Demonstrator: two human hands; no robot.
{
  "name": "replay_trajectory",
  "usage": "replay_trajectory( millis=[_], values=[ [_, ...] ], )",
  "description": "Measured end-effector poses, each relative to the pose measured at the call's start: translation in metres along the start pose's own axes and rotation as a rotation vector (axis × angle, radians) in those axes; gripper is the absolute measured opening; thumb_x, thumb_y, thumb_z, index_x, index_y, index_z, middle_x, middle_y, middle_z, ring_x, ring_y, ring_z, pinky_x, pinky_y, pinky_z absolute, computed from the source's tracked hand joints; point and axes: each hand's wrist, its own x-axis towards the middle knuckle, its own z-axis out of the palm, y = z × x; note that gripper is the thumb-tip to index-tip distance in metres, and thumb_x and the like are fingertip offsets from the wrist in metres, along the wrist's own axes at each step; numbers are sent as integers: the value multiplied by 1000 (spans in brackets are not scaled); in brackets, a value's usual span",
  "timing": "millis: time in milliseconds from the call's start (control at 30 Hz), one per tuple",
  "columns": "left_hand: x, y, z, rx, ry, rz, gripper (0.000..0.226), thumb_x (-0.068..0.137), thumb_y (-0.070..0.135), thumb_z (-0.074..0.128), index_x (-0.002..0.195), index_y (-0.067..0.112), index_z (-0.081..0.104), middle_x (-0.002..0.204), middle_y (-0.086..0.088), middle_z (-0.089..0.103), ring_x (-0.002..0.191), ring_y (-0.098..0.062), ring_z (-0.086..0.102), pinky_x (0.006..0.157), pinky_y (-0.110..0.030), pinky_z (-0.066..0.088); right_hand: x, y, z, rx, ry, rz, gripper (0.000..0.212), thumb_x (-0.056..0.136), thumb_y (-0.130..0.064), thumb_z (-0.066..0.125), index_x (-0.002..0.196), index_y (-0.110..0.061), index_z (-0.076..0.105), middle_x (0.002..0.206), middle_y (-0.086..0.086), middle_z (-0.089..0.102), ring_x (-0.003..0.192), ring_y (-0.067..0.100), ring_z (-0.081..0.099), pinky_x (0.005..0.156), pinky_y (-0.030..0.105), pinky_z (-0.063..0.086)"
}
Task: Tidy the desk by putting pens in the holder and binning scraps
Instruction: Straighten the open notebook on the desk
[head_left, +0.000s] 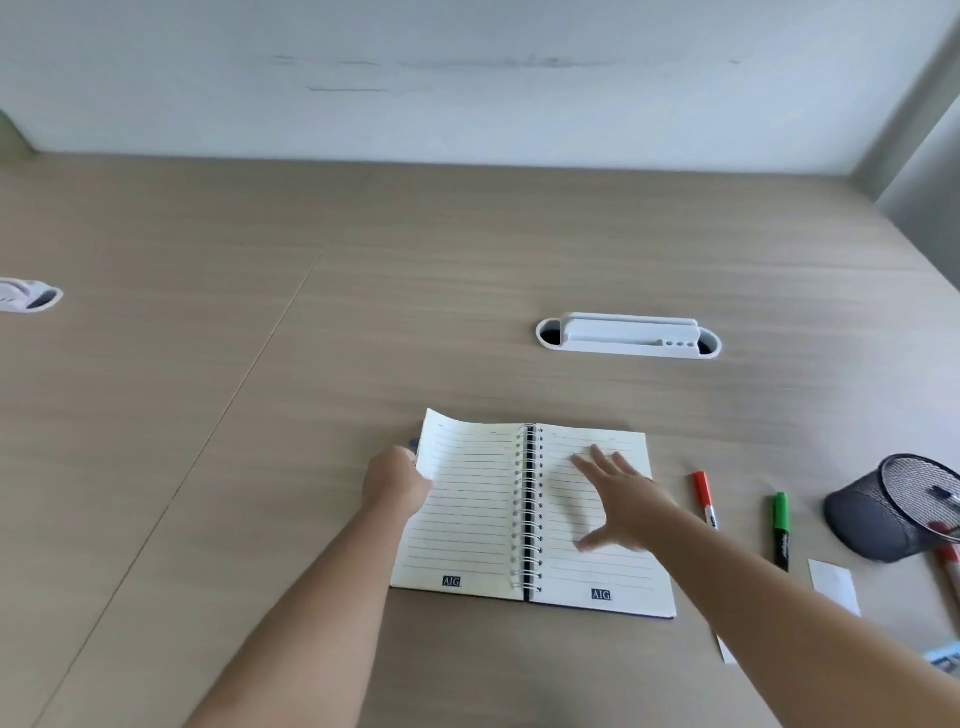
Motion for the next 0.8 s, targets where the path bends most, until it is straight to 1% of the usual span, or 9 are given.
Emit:
replay_trajectory(
  millis=[67, 100, 133, 200, 267, 367, 533, 667, 800],
  values=[
    [-7, 4, 4, 71, 57, 26, 15, 79, 3, 63, 79, 12, 52, 83, -6, 57, 78, -28, 59, 65, -33, 46, 0, 0, 1, 8, 9, -6, 118, 64, -53, 77, 150, -34, -2, 161, -6, -10, 149, 22, -3, 116, 47, 24],
    [-8, 6, 7, 164, 108, 70, 27, 80, 4, 63, 104, 14, 53, 105, -8, 58, 99, -29, 59, 75, -36, 48, 1, 0, 1, 7, 7, -6, 118, 64, -53, 77, 150, -34, -2, 161, -6, -10, 149, 22, -3, 116, 48, 23],
    [-13, 9, 11, 292, 145, 137, 50, 81, 6, 62, 126, 17, 44, 125, -7, 51, 115, -28, 52, 85, -37, 47, 0, 0, 2, 5, 2, -5, 118, 64, -53, 77, 150, -34, -2, 161, -6, -10, 149, 22, -3, 116, 48, 23],
    [-26, 16, 19, 386, 180, 373, 72, 85, 10, 58, 147, 22, 23, 149, -2, 33, 135, -23, 36, 102, -37, 39, 1, 1, 2, 4, -3, -5, 118, 64, -53, 77, 150, -33, -2, 161, -5, -10, 149, 23, -4, 117, 49, 22],
    [-40, 23, 31, 382, -1, 620, 72, 88, 2, 47, 151, 22, 19, 159, 3, 22, 144, -16, 26, 113, -35, 30, 0, 1, 2, 9, 3, -7, 118, 65, -52, 77, 150, -33, -3, 161, -5, -10, 149, 23, -5, 117, 49, 21],
    [-50, 20, 40, 494, -282, 726, 79, 84, -14, 34, 153, 20, 16, 163, 5, 10, 149, -13, 15, 119, -33, 23, 1, 1, 3, 7, 6, -17, 119, 65, -53, 76, 150, -33, -3, 161, -5, -11, 149, 23, -5, 117, 49, 21],
    [-48, 18, 37, 566, -340, 694, 76, 88, -3, 35, 154, 24, 7, 163, 8, -2, 150, -10, 6, 122, -37, 17, -4, 5, 7, 31, 41, -39, 112, 69, -56, 72, 151, -31, -1, 161, -6, -9, 149, 20, -4, 119, 46, 13],
    [-61, 0, 39, 516, -231, 718, 65, 97, 27, 35, 154, 18, 4, 163, 4, -3, 150, -14, 4, 123, -34, 7, -33, 5, 32, 28, 249, -139, 75, 90, -53, 39, 151, -25, 5, 154, -14, -13, 148, 11, -5, 123, 37, 5],
    [-78, -36, 50, 536, -145, 708, 76, 85, 52, 5, 153, 18, -5, 162, 4, -13, 151, -12, -5, 120, -30, -3, -66, -4, 71, 100, 289, -151, 69, 91, -54, 21, 149, -29, -6, 152, -17, -18, 144, 2, -18, 117, 21, -13]
  ],
)
